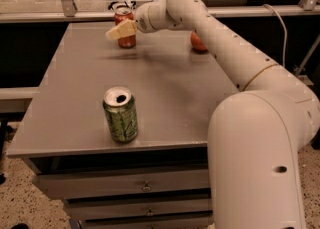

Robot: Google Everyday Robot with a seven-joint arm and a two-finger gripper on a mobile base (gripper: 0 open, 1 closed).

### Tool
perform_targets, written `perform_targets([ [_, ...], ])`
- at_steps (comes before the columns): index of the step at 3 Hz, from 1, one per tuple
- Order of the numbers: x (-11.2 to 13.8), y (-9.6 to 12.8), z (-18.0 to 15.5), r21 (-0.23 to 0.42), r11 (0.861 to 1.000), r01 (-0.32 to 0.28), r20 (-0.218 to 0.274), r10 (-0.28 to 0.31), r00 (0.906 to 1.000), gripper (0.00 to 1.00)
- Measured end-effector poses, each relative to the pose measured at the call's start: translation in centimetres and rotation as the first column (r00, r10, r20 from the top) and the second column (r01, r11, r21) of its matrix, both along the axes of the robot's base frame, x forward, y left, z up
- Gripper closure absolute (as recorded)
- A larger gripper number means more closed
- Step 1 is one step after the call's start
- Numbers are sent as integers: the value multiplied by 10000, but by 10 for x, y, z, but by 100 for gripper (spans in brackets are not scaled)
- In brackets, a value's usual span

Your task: Move coke can near green can

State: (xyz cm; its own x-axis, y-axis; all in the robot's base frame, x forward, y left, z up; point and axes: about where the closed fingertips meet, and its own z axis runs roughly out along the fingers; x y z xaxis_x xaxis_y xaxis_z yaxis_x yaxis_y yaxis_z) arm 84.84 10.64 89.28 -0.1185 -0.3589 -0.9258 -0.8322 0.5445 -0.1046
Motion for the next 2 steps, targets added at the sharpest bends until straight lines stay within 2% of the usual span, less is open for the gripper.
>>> perform_targets([
  [1,-3,4,-4,363,9992,-183,-365,196,9991,18],
  [2,-16,-1,-4,749,9966,-344,-566,387,9976,41],
])
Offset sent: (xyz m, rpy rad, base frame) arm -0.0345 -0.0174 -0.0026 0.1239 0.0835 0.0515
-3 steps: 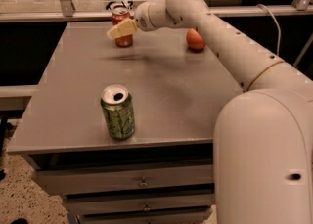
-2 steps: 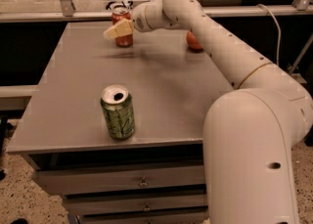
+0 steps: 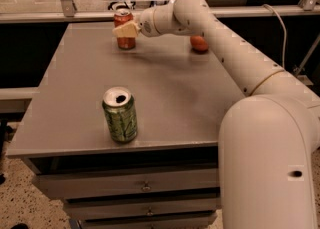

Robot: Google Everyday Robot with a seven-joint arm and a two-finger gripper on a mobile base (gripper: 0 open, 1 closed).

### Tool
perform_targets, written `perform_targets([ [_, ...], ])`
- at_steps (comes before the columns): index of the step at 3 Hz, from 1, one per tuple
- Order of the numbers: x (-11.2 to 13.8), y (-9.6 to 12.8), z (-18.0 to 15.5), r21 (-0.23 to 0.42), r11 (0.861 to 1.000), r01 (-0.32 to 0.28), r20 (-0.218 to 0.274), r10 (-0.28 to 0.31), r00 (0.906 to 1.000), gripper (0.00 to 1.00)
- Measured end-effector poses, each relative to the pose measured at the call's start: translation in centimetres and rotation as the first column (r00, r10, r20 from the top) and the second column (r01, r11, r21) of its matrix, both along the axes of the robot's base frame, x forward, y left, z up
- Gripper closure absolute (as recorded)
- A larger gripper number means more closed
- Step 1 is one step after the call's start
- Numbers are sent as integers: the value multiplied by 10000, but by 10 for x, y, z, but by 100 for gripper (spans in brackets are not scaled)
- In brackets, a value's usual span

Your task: Move coke can near green can

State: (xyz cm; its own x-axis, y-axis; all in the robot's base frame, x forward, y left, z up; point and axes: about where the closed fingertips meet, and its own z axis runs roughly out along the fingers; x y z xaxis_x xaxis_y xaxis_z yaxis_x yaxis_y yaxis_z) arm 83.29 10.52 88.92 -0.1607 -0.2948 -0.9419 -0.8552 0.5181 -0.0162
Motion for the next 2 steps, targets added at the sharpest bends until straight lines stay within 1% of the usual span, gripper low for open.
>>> perform_targets([
  [1,-20,-11,3,432,9989,-205,-113,210,9997,65],
  [2,-49,-24,14,808,9950,-582,77,578,9983,88],
])
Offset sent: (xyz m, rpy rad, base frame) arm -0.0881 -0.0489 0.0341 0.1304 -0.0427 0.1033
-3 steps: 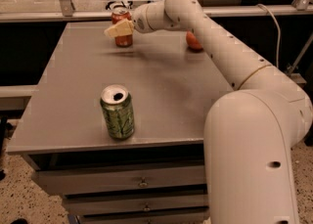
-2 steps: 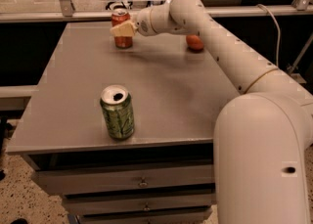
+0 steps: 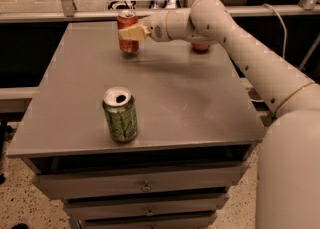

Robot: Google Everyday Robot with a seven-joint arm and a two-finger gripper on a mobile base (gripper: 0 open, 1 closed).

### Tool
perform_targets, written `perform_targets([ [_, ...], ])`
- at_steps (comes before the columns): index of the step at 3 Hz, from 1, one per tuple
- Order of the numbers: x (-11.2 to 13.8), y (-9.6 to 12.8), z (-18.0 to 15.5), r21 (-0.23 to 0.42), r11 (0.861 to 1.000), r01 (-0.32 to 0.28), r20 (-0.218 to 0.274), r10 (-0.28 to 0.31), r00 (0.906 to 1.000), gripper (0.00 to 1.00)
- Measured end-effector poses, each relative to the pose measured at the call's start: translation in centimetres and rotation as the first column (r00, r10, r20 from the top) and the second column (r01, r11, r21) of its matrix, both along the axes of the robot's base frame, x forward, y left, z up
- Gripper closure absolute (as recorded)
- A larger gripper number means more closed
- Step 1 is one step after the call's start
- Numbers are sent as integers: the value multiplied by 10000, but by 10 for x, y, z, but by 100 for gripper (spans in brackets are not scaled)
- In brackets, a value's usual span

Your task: Move coke can near green can

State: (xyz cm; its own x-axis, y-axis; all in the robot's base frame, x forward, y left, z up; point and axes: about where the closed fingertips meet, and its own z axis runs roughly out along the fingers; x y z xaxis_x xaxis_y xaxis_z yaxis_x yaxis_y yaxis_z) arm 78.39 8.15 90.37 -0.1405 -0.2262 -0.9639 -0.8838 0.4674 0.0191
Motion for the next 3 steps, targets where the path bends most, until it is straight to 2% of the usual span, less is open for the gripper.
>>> perform_targets([
  [1,-33,-22,20,171,9994,-289,453,281,9986,100],
  [2,-73,-65,43,-117,9987,-495,953,503,9942,100],
  [3,-119,-126,49,-581,9981,-201,841,250,9961,100],
])
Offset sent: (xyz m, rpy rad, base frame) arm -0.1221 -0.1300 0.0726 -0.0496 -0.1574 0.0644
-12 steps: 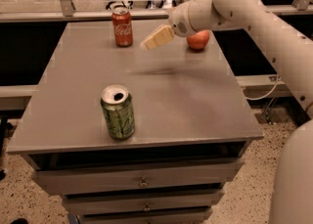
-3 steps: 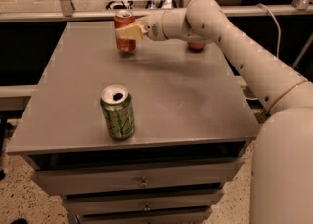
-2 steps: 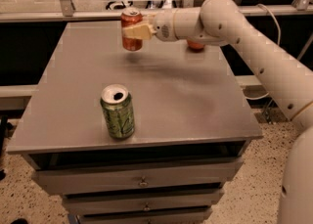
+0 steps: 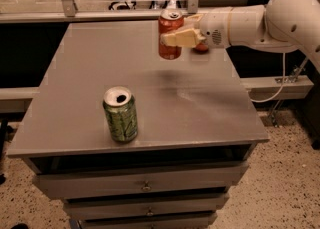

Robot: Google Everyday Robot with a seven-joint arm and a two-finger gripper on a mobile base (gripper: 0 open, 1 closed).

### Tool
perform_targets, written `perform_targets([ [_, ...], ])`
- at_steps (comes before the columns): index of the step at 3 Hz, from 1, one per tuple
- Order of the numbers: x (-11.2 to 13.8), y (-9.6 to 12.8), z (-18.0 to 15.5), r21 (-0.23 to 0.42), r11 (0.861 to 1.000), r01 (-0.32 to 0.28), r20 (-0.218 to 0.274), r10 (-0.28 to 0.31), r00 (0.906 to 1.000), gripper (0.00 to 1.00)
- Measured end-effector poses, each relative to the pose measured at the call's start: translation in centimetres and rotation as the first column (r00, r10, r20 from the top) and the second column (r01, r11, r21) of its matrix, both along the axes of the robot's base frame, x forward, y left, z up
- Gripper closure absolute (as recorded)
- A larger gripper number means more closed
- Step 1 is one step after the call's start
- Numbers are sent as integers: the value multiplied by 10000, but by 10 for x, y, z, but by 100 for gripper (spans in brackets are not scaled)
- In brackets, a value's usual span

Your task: Move coke can near green can

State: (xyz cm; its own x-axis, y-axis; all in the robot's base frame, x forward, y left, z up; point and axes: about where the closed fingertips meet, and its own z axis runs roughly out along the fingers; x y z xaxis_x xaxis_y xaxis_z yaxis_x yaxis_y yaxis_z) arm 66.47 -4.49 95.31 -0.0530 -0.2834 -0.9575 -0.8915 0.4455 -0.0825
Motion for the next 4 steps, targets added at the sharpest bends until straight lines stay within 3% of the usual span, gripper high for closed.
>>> perform_targets([
  [1,0,0,0,0,10000,-8,-2,8,10000,100],
  [2,-28,2,-1,-68,9993,-356,-236,354,9991,100],
  [3,-76,5,-1,-54,9960,-890,-452,887,9950,100],
  [4,-114,12,-10,-47,9884,-1520,-816,1511,9852,100],
])
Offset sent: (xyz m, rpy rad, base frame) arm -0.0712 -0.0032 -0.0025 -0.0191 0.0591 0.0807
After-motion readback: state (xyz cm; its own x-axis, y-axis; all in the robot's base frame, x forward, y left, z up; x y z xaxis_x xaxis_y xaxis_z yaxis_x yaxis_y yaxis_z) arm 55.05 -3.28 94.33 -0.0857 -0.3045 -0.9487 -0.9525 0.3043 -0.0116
